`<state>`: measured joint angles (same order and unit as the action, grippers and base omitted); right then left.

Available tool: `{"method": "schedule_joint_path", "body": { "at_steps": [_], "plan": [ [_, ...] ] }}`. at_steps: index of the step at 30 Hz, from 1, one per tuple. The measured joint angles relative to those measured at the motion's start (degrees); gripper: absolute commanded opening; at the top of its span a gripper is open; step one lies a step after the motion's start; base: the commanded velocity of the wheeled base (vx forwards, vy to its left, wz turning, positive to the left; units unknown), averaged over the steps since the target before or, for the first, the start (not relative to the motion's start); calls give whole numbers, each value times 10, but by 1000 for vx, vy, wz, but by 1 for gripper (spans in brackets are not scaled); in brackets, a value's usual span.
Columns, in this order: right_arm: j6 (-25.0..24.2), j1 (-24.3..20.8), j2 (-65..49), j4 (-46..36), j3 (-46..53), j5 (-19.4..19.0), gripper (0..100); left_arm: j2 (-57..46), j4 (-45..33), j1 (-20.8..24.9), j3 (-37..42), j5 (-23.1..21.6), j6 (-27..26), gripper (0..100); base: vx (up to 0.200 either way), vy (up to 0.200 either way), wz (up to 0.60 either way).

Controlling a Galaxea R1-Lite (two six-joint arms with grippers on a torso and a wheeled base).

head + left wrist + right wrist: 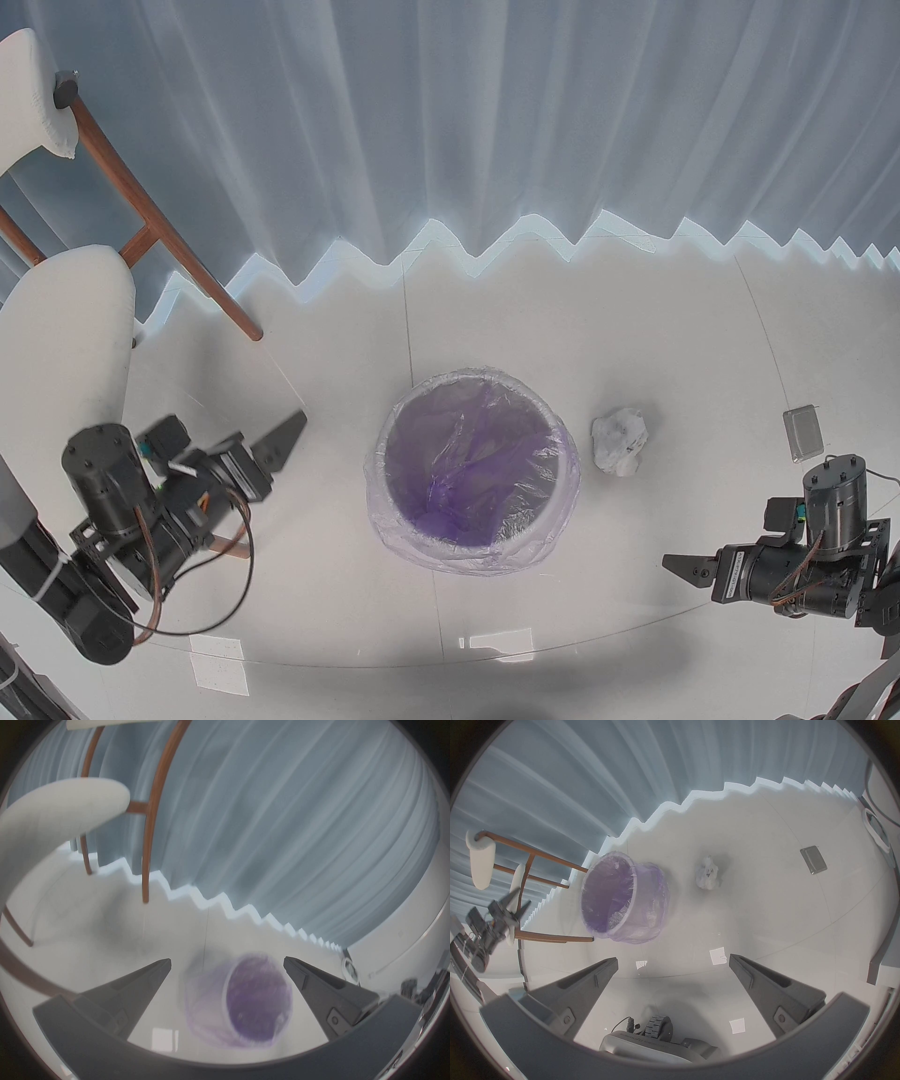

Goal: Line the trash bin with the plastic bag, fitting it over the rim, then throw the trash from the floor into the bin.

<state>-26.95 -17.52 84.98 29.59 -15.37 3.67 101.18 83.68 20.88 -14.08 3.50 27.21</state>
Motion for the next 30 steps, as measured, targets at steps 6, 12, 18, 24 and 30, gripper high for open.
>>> {"method": "schedule_joint_path", "body": {
  "at_steps": [6, 12, 18, 24, 30],
  "plan": [
    [-9, 4, -2, 0, 14, -1, 100, -54, -106, -31, -118, 0, 65, 100, 0, 0, 0],
    [-15, 11, 0, 1, 11, -2, 100, -93, -222, -51, -197, 2, 185, 100, 0, 0, 0],
    [-15, 37, 22, 16, -12, -3, 100, -129, -239, -56, -198, -17, 203, 100, 0, 0, 0],
    [-2, 72, 71, 64, -49, -3, 100, -160, -312, -49, -173, -20, 204, 100, 0, 0, 0],
    [3, 96, 118, 74, -100, -9, 100, -186, -327, -54, -120, -20, 183, 100, 0, 0, 0]
  ]
}}
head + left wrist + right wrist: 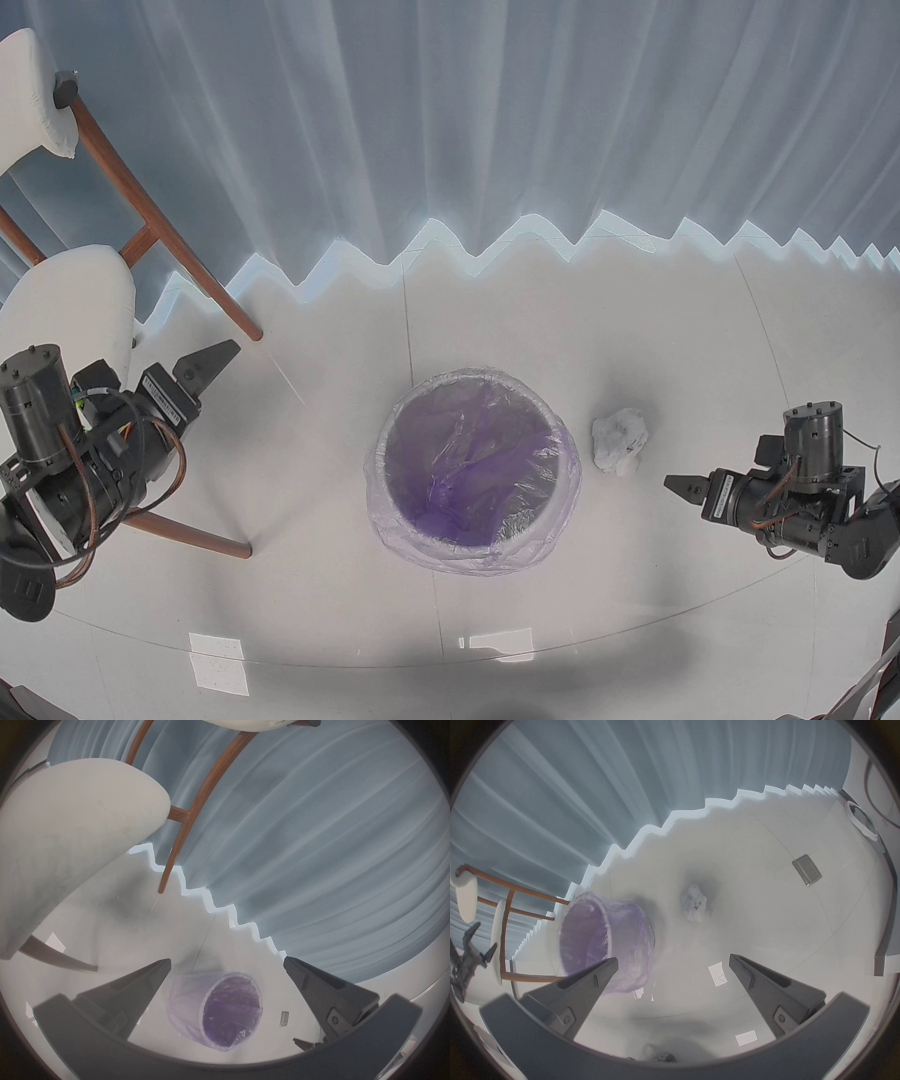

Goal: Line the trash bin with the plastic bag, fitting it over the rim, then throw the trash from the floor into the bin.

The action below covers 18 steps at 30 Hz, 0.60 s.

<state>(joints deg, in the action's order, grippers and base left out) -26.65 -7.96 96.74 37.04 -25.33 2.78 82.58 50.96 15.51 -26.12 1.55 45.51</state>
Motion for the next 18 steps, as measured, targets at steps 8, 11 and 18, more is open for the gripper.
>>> {"method": "schedule_joint_path", "body": {
  "at_steps": [8, 11, 18],
  "plan": [
    [24, 35, 100, 1, -109, -12, 100, -53, -1, 1, 55, -5, -10, 100, 0, 0, 0],
    [41, 54, 149, 0, -160, -23, 100, -72, -2, 15, 78, -5, -23, 100, 0, 0, 0],
    [74, 88, 259, -1, -278, -32, 100, -95, 0, 41, 128, -6, -81, 100, 0, 0, 0]
  ]
}}
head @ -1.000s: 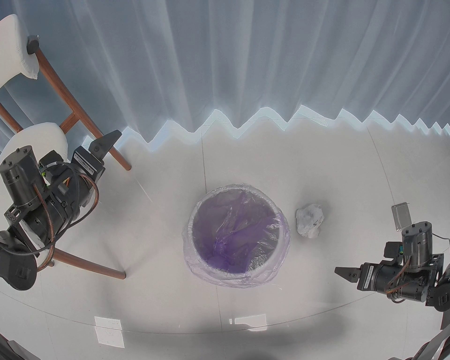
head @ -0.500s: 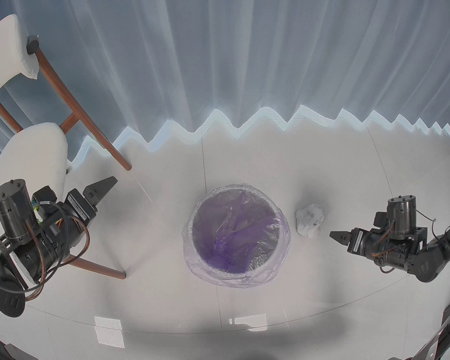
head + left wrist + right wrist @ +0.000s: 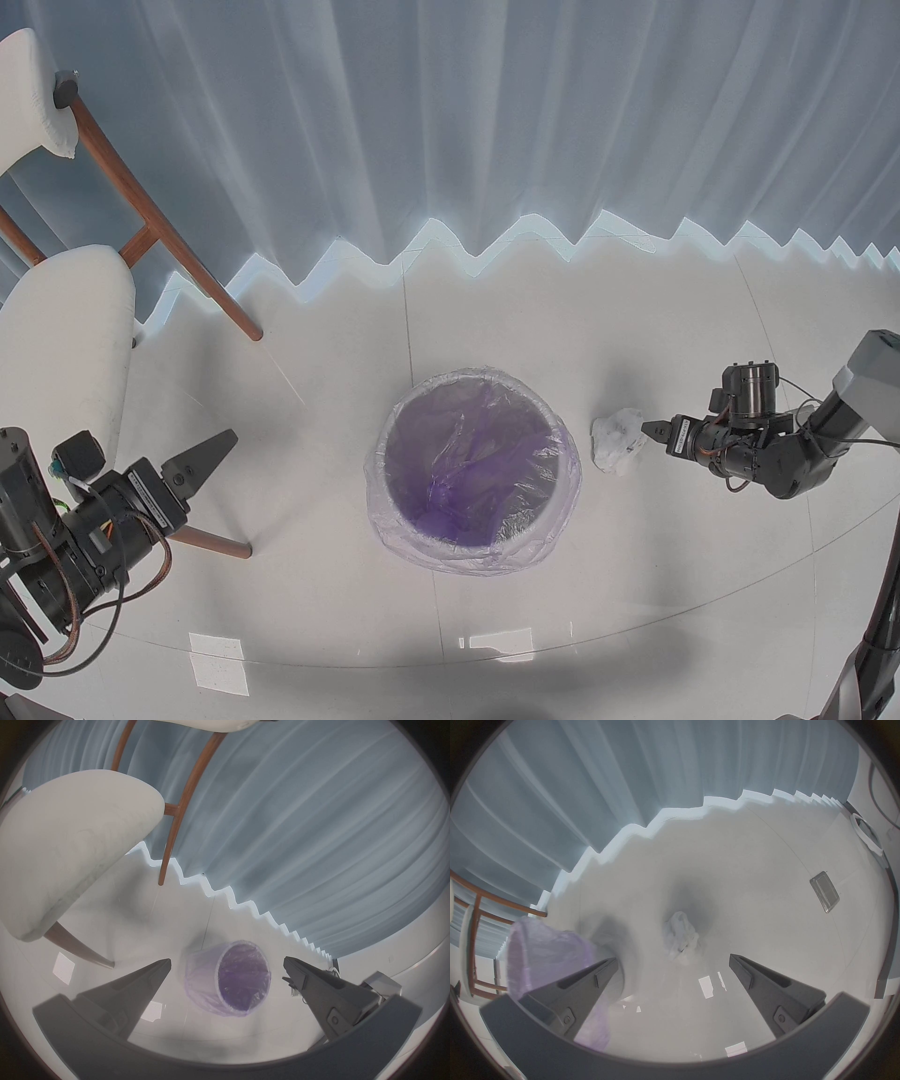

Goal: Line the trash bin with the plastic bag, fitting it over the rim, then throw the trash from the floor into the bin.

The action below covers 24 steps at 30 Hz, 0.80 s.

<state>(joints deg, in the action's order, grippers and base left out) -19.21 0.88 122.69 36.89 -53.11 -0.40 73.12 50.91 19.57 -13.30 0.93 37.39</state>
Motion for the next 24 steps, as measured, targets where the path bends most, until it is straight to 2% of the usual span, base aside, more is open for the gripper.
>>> {"method": "schedule_joint_path", "body": {
  "at_steps": [9, 24],
  "plan": [
    [15, 23, 122, -31, -142, -2, 100, -8, 12, 11, 20, -1, -13, 100, 0, 0, 0],
    [18, 17, 255, -164, -389, -2, 100, -3, 19, 5, 27, -1, -15, 100, 0, 0, 0]
  ]
}}
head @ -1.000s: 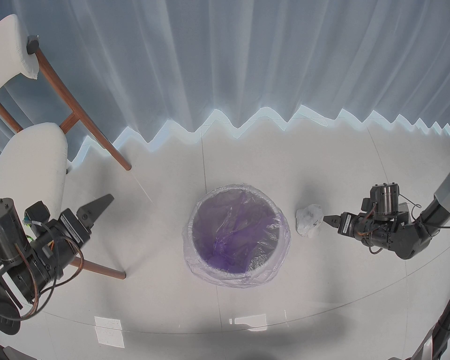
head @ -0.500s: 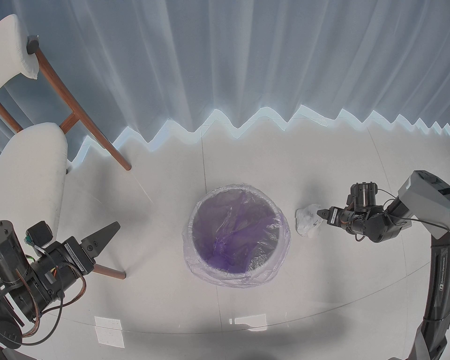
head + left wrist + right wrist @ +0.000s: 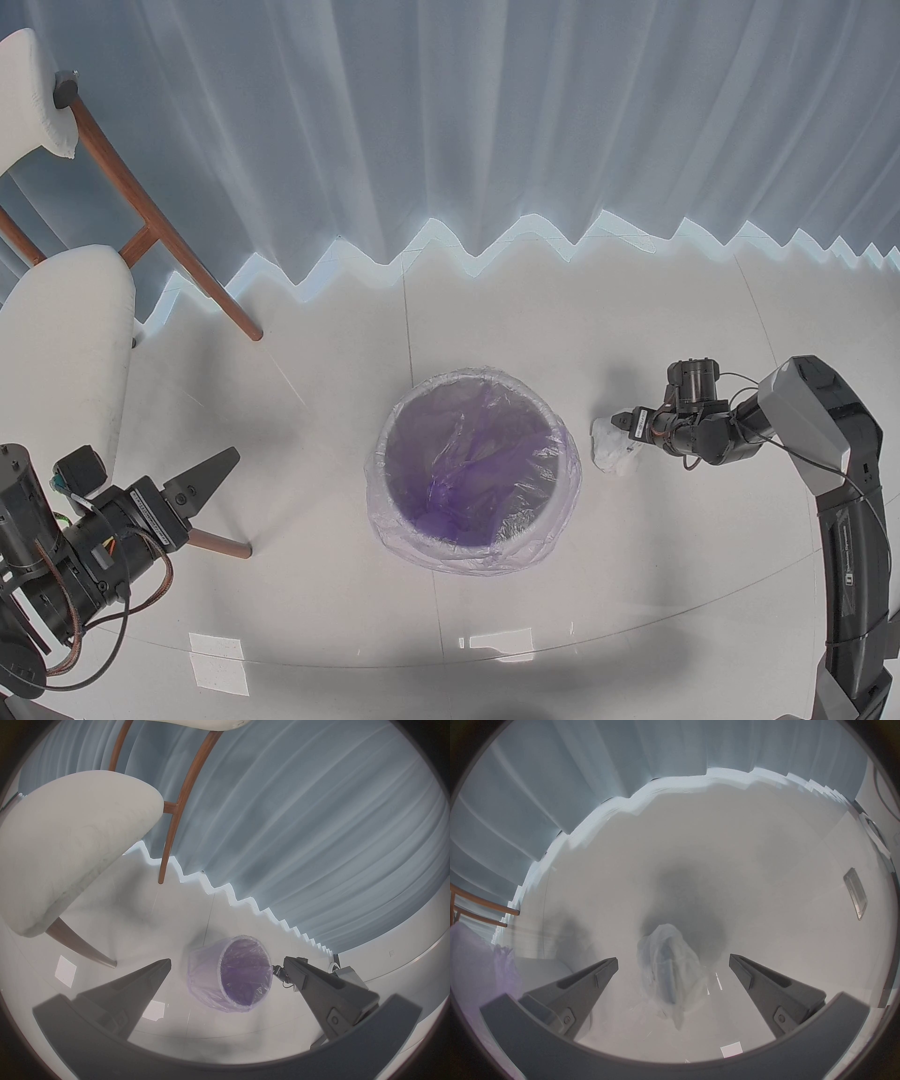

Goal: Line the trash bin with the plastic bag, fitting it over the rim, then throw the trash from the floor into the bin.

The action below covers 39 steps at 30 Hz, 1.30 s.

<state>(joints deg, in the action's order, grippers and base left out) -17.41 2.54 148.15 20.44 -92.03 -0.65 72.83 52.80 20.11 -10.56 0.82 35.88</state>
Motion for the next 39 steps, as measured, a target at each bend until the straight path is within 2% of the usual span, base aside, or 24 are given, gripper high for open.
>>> {"method": "schedule_joint_path", "body": {
  "at_steps": [8, 9, 17, 25, 32, 39],
  "plan": [
    [0, -6, 55, -26, -72, 1, 100, 8, 0, -5, 0, 0, 1, 100, 0, 0, 0],
    [0, -6, 58, -27, -77, 1, 0, 9, 0, -5, 0, 0, 1, 100, 0, 0, 0],
    [0, -6, 90, -30, -125, 2, 0, 13, -1, -11, 2, 0, 0, 100, 0, 0, 0],
    [-2, -8, 85, -32, -129, 2, 0, 14, -1, -12, 7, 0, -3, 100, 0, 0, 0],
    [-13, -1, 25, -68, -108, 1, 0, 12, -1, -18, 13, 1, -8, 100, 0, 0, 0],
    [-27, 4, -78, -82, -33, 0, 0, 8, 0, -28, 18, 0, -21, 100, 0, 0, 0]
  ]
}}
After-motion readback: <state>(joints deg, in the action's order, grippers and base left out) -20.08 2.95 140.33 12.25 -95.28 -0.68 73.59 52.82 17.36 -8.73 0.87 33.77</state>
